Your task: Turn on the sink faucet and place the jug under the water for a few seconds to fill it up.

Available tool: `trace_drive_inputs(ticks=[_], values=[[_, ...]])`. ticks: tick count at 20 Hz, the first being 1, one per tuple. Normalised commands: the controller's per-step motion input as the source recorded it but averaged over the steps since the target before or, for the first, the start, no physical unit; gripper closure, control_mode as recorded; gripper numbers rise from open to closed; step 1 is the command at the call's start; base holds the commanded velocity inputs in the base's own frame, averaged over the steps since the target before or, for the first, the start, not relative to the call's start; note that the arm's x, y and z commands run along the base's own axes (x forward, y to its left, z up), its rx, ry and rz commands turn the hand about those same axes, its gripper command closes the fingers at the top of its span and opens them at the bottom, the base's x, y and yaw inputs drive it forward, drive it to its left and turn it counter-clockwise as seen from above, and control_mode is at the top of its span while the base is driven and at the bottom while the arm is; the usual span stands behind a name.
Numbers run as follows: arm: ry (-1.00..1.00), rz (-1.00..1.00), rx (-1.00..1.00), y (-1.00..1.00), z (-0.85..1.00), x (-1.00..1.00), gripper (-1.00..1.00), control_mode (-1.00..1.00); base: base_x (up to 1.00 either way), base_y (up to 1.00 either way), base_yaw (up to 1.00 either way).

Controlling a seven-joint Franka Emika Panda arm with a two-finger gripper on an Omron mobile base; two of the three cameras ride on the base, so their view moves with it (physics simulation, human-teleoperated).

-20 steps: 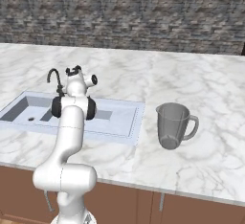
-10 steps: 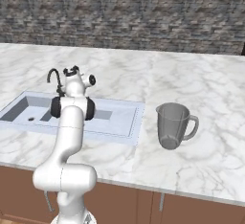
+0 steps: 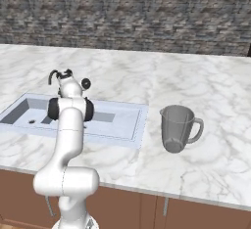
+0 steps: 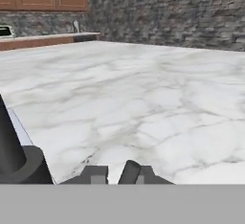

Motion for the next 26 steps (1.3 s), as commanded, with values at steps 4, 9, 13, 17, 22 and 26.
trace_drive_inputs(ticks=[4,9,13,17,22,26], values=[[0.15,-0.32,0.08,-0.52,-0.24,0.26,1.0,-1.0,0.0,0.0,0.0],[0.16,-0.27,0.18,-0.86,-0.29,0.24,1.0,-1.0,0.0,0.0,0.0],[0.22,-0.26,0.23,-0.93,-0.38,0.16,1.0,-1.0,0.0,0.0,0.0],[0.26,-0.27,0.24,-0.93,-0.47,0.03,1.0,-1.0,0.0,0.0,0.0],[0.25,-0.26,0.25,-0.92,-0.45,0.0,1.0,-1.0,0.0,0.0,0.0],[0.25,-0.25,0.25,-0.94,-0.44,0.0,1.0,-1.0,0.0,0.0,0.0]])
